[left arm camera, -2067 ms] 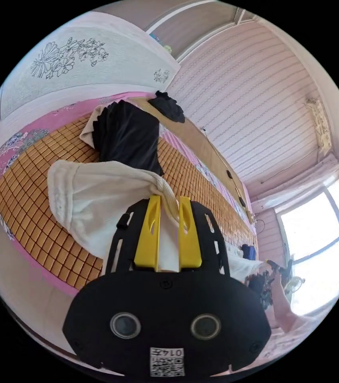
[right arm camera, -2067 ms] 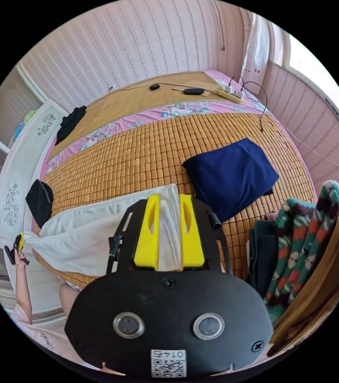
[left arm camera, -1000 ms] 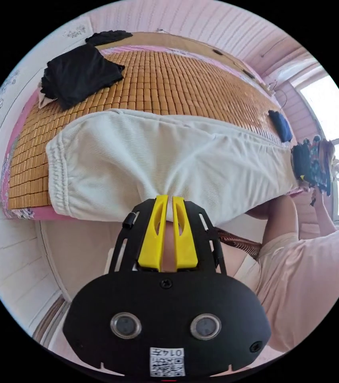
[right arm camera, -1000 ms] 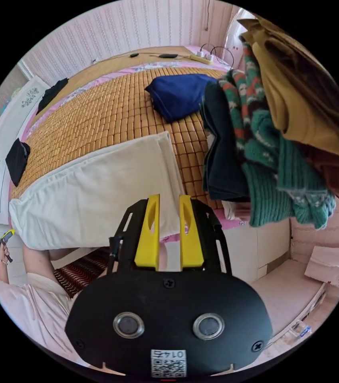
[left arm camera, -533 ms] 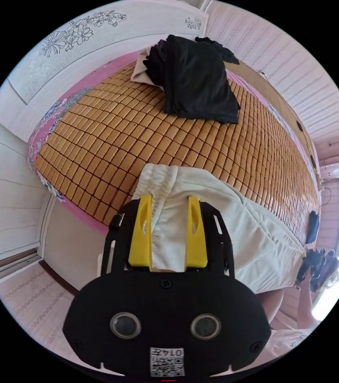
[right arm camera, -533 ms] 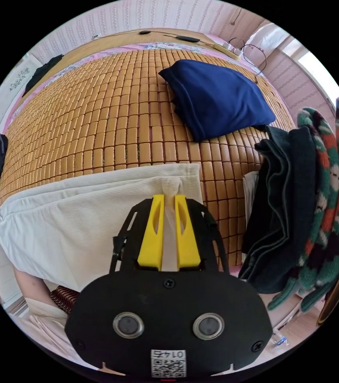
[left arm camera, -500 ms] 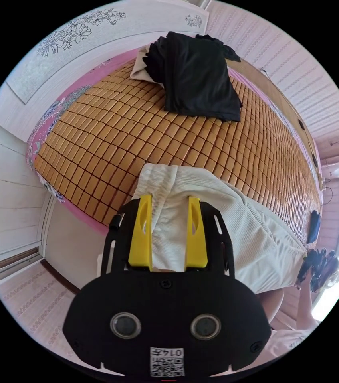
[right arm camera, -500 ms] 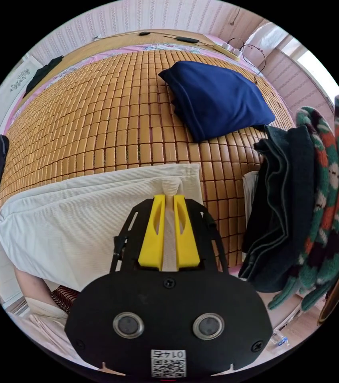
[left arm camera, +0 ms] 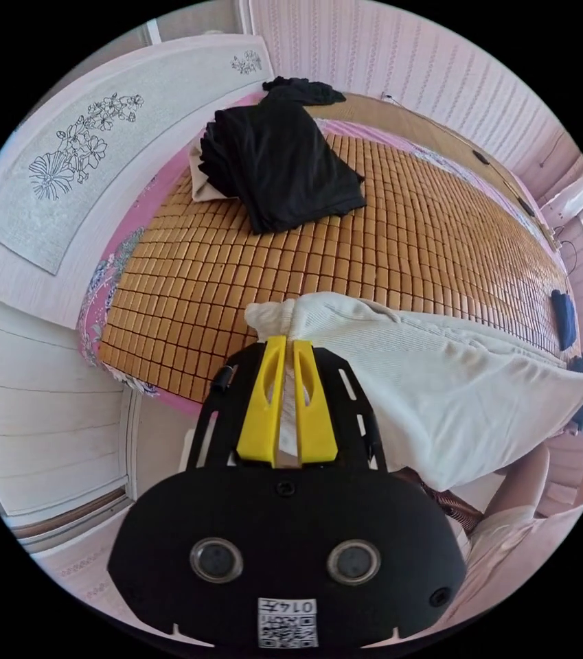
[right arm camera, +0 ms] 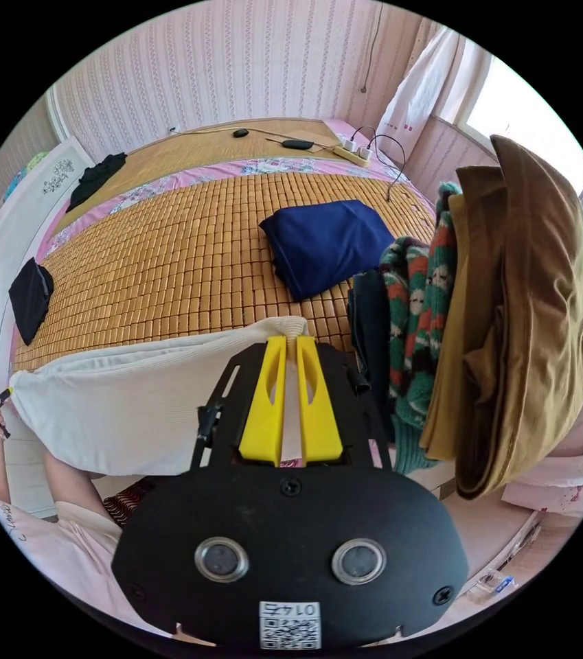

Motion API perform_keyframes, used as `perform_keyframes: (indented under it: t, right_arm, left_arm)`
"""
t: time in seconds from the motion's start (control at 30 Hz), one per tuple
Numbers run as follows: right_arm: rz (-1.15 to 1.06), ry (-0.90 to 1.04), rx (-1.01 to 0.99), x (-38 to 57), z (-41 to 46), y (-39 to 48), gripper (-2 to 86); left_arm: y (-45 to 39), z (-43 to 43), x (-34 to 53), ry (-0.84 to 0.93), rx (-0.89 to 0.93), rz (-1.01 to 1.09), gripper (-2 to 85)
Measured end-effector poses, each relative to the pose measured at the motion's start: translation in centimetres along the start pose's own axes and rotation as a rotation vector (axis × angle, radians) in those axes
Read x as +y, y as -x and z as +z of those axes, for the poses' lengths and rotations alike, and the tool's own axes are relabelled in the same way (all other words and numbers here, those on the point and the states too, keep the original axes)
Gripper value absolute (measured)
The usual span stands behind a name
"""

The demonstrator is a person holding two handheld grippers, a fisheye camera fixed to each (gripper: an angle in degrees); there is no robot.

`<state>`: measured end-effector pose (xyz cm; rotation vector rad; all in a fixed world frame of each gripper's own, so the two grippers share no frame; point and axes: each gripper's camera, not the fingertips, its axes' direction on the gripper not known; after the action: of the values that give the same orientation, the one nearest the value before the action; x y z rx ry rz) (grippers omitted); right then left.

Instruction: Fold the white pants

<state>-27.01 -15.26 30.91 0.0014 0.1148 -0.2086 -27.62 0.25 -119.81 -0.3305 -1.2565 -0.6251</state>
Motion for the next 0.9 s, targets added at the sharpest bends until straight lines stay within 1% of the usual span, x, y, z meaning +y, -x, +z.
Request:
perform_keyframes:
  t: [0.13,0.2,0.3,0.37,0.4,0.43,0.5,0.57,0.6,0.63,0.67,0.7,0.73,0.77,0.83,0.9]
  right_arm:
    - [0.001,0.127,-0.005,-3.8,4.0,0.7,1.4]
    - [0.045,0.196,-0.013,-5.1,6.7,0.4,2.2]
    - [0.186,0.239,-0.105,-6.1,10.7,-1.1,4.9]
    - [0.257,0.279,-0.098,-5.6,12.8,-1.9,7.7]
    - [0.283,0.298,-0.099,-5.0,13.4,-2.2,10.3]
    - [0.28,0.294,-0.136,-4.4,13.3,-2.4,12.9]
    - [0.225,0.24,-0.169,-3.2,11.9,-2.1,14.5]
    - [0.127,0.184,-0.107,-2.1,10.1,-0.9,13.9]
    - [0.021,0.132,-0.059,-1.7,8.9,1.0,12.8]
    - [-0.12,0.085,-0.059,-1.6,8.1,4.0,11.2]
    - [-0.206,0.074,-0.082,-1.6,8.0,5.9,10.0]
    - [-0.385,0.073,-0.145,-1.7,8.0,10.3,7.7]
    - [-0.553,0.083,-0.19,-1.7,8.4,15.1,7.6]
    - [-0.633,0.091,-0.204,-1.6,8.7,17.6,7.6]
    - [-0.879,0.12,-0.216,-1.1,10.4,26.3,10.2]
    - [-0.956,0.143,-0.177,-1.1,11.9,30.5,10.8]
  left_arm:
    - [-1.1,-1.2,-1.1,-0.027,-0.019,0.009,-0.9]
    - [-1.2,-1.2,-2.0,-0.051,-0.007,-0.022,-0.8]
    - [-0.7,-0.3,-3.8,-0.098,0.053,-0.13,-0.1]
    - [0.0,1.1,-4.6,-0.101,0.105,-0.241,1.2]
    - [0.4,2.7,-4.8,-0.073,0.146,-0.314,2.8]
    - [0.4,4.8,-4.9,0.011,0.181,-0.365,4.8]
    - [-0.4,5.6,-4.9,0.086,0.163,-0.364,5.8]
    - [-2.2,3.2,-4.5,0.01,0.092,-0.296,6.2]
    - [-4.1,1.1,-4.4,-0.043,0.035,-0.197,6.3]
    - [-7.0,-0.8,-4.2,-0.083,-0.022,-0.049,6.2]
    - [-8.9,-1.6,-4.1,-0.095,-0.044,0.049,6.1]
    - [-13.3,-2.3,-3.7,-0.087,-0.057,0.261,6.1]
    - [-18.1,-2.2,-3.3,-0.046,-0.037,0.456,6.3]
    - [-20.5,-2.0,-3.1,-0.02,-0.025,0.539,6.4]
    - [-30.3,-0.4,-2.1,0.031,0.019,0.798,7.3]
    - [-36.5,1.0,-1.6,0.039,0.009,0.931,8.1]
